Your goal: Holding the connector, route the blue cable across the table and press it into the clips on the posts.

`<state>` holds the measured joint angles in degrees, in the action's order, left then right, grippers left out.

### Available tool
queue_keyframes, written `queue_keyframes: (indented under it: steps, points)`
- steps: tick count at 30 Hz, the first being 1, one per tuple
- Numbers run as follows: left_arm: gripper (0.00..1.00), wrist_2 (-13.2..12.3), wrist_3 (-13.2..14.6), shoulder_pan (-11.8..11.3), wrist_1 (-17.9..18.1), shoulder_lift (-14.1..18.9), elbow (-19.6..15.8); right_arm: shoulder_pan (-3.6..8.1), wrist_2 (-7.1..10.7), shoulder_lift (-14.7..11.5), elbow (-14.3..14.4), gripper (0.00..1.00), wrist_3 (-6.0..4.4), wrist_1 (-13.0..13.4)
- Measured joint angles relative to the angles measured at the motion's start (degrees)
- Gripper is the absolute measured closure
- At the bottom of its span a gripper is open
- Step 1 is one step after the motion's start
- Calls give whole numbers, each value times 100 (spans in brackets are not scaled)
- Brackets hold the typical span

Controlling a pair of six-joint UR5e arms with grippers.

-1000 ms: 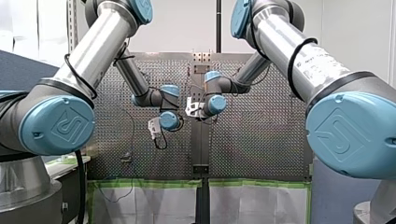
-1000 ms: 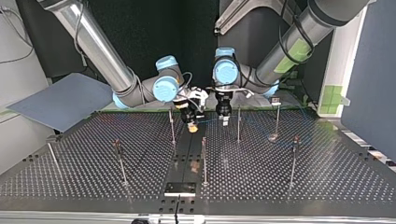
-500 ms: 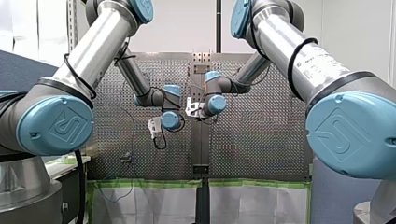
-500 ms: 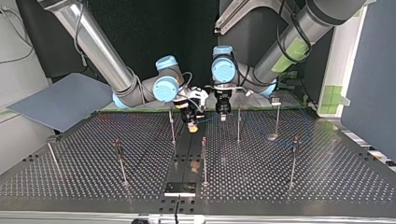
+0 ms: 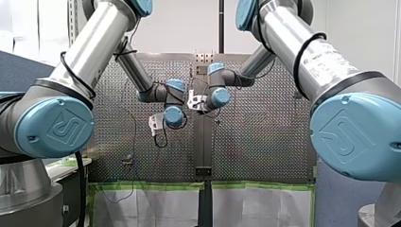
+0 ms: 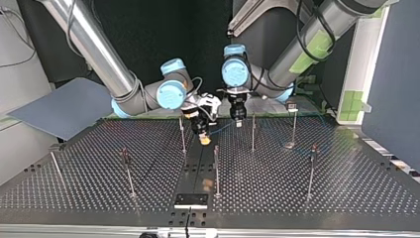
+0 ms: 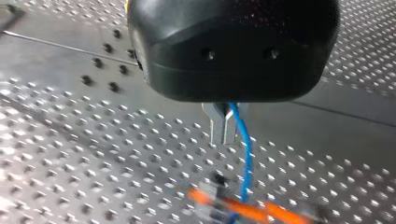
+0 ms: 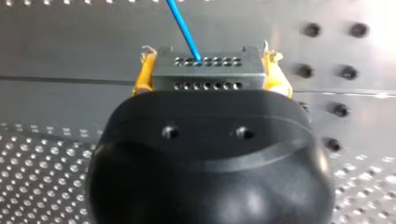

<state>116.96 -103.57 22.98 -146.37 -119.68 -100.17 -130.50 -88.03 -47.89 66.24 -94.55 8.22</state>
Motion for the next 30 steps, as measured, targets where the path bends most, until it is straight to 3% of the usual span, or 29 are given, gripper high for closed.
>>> queue_keyframes:
  steps: [7, 12, 20, 30]
  points:
    - [100, 71, -18, 49, -289, 349, -25, 4, 4, -232, 16, 100, -60, -312]
    - [100, 119, -85, 53, -401, 591, -86, 10, -12, -460, 172, 100, -181, -527]
    - [100, 122, -94, 74, -467, 1036, -197, 27, -12, -865, 566, 100, -383, -601]
    - [100, 121, -62, 82, -763, 1510, -253, 120, -20, -1415, 1105, 100, -475, -619]
